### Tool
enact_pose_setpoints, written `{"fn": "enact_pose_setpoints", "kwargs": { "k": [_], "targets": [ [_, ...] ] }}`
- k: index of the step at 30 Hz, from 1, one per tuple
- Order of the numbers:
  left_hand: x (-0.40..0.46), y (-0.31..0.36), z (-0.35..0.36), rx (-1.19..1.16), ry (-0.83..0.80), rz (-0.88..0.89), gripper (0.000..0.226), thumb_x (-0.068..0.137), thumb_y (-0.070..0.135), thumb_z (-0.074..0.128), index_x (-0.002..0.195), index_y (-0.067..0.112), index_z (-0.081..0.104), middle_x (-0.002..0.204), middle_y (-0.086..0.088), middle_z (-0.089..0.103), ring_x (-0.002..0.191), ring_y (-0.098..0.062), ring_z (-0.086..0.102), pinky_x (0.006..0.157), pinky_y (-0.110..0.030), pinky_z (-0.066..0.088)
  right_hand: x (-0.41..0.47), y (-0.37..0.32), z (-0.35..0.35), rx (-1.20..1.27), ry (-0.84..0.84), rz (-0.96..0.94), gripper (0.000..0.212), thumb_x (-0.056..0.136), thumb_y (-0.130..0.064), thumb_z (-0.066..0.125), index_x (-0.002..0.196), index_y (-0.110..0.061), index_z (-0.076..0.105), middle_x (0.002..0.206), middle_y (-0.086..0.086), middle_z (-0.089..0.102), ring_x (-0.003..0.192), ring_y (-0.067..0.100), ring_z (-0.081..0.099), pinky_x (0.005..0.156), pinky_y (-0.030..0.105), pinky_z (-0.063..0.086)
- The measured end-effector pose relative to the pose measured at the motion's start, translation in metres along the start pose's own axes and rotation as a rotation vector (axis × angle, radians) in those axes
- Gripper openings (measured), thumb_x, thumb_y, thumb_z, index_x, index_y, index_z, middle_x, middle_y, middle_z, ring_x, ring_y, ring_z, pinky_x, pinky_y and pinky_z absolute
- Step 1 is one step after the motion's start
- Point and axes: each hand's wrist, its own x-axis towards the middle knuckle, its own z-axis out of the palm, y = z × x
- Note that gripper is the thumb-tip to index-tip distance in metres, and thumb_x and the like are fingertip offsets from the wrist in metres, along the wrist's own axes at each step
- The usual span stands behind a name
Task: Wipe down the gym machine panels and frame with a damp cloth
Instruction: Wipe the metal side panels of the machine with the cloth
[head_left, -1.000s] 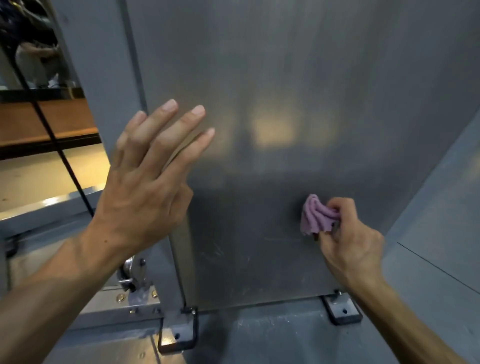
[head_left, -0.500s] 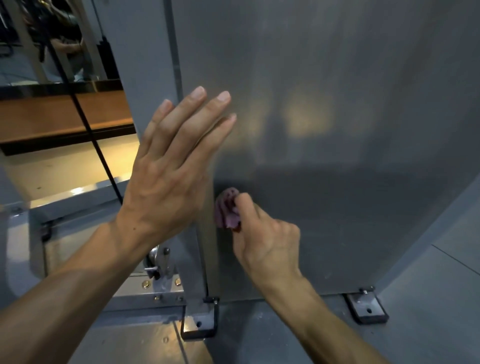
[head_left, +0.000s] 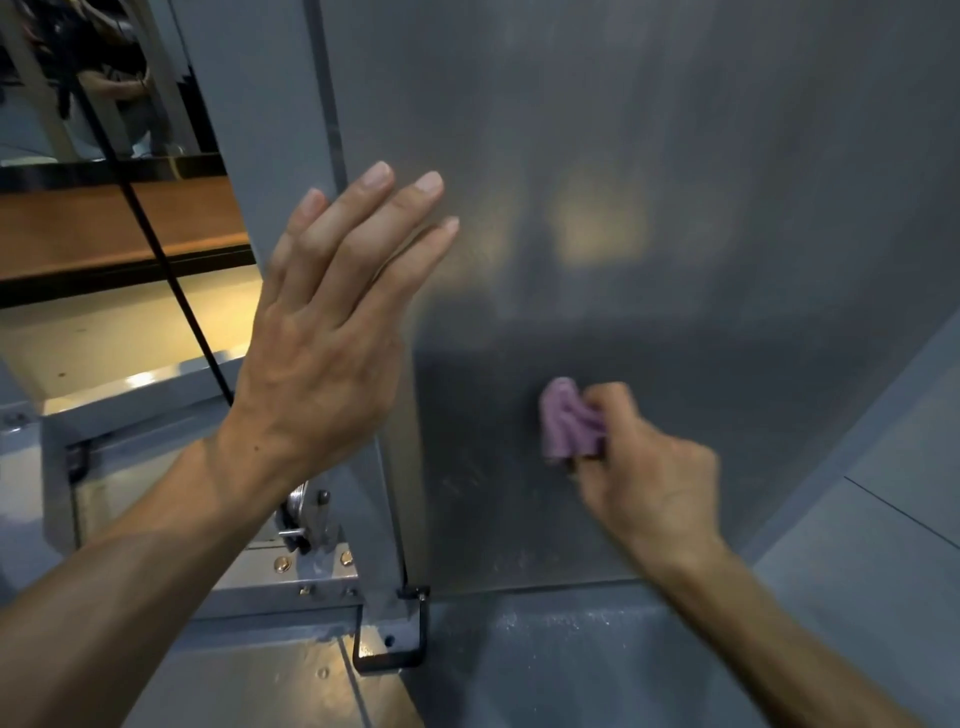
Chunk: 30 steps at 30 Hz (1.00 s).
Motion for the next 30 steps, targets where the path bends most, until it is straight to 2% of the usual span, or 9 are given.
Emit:
{"fn": "enact_pose_setpoints", "kwargs": {
  "k": [3,6,11,14,17,21,26,28,30],
  "targets": [
    [0.001,0.0,0.001,-0.001,0.002,-0.004,0.059,0.094,-0.015,0.039,0.148,0.005,0.053,0.158,-0.012,0.042,0.15,-0.032,0.032,0.127,-0.05,0.017,0.002,0.039,-0.019,0.035,-0.002,0.088,0.05,0.071,-0.015,0.08,0.101,-0.027,0.042,0.058,0.007,0.064,0.046,0.039,0.062,0.046,0.04,0.049],
    [0.001,0.001,0.001,0.007,0.001,-0.012,0.059,0.094,-0.015,0.04,0.147,0.005,0.054,0.158,-0.012,0.043,0.15,-0.032,0.032,0.127,-0.049,0.017,0.001,0.037,-0.019,0.093,0.003,0.098,0.043,0.076,-0.015,0.077,0.099,-0.025,0.042,0.056,0.005,0.061,0.048,0.04,0.061,0.049,0.037,0.045],
    [0.001,0.0,-0.002,0.0,-0.026,-0.009,0.056,0.098,-0.011,0.038,0.149,0.006,0.052,0.159,-0.011,0.043,0.15,-0.031,0.033,0.127,-0.048,0.018,0.013,-0.023,-0.002,0.171,0.065,-0.034,0.031,0.078,-0.019,0.074,0.096,-0.021,0.049,0.063,-0.002,0.065,0.049,0.035,0.062,0.039,0.034,0.044],
    [0.0,-0.004,-0.006,-0.011,-0.054,0.015,0.058,0.095,-0.012,0.041,0.15,0.005,0.05,0.16,-0.012,0.041,0.152,-0.033,0.032,0.127,-0.05,0.019,0.026,-0.063,-0.001,0.218,0.099,-0.151,0.024,0.082,-0.019,0.072,0.097,-0.021,0.054,0.075,-0.003,0.067,0.053,0.031,0.061,0.037,0.032,0.042],
    [-0.001,-0.007,-0.009,-0.007,-0.064,0.039,0.051,0.103,-0.006,0.034,0.151,0.003,0.049,0.16,-0.014,0.042,0.152,-0.034,0.033,0.127,-0.051,0.022,0.032,-0.088,0.0,0.252,0.122,-0.214,0.02,0.083,-0.018,0.067,0.098,-0.023,0.055,0.079,-0.003,0.064,0.057,0.024,0.06,0.037,0.031,0.04],
    [-0.001,-0.006,-0.008,0.008,-0.057,0.047,0.05,0.104,-0.007,0.034,0.151,0.003,0.049,0.16,-0.014,0.042,0.151,-0.035,0.034,0.127,-0.051,0.023,0.014,-0.098,0.024,0.133,0.015,-0.311,0.025,0.079,-0.017,0.079,0.101,-0.025,0.071,0.077,-0.001,0.06,0.052,0.023,0.057,0.041,0.026,0.025],
    [-0.002,-0.006,-0.007,0.016,-0.052,0.044,0.055,0.101,-0.012,0.036,0.151,0.004,0.049,0.16,-0.013,0.041,0.152,-0.035,0.034,0.127,-0.049,0.02,-0.028,-0.093,0.051,0.036,-0.261,-0.42,0.038,0.064,-0.022,0.09,0.096,-0.029,0.071,0.071,-0.004,0.056,0.04,0.021,0.05,0.042,0.024,0.017],
    [-0.002,-0.004,-0.007,0.01,-0.05,0.031,0.055,0.101,-0.011,0.034,0.151,0.005,0.05,0.161,-0.012,0.041,0.152,-0.034,0.034,0.128,-0.048,0.019,-0.027,-0.092,0.047,0.059,-0.238,-0.434,0.032,0.069,-0.021,0.085,0.094,-0.029,0.068,0.07,-0.004,0.054,0.04,0.02,0.049,0.042,0.024,0.017],
    [-0.001,-0.003,-0.007,0.004,-0.049,0.026,0.053,0.103,-0.008,0.032,0.151,0.005,0.05,0.161,-0.013,0.041,0.152,-0.034,0.033,0.128,-0.047,0.018,-0.009,-0.096,0.036,0.116,-0.138,-0.394,0.021,0.081,-0.019,0.069,0.099,-0.028,0.064,0.071,-0.002,0.054,0.042,0.022,0.05,0.042,0.024,0.02]
  ]
}}
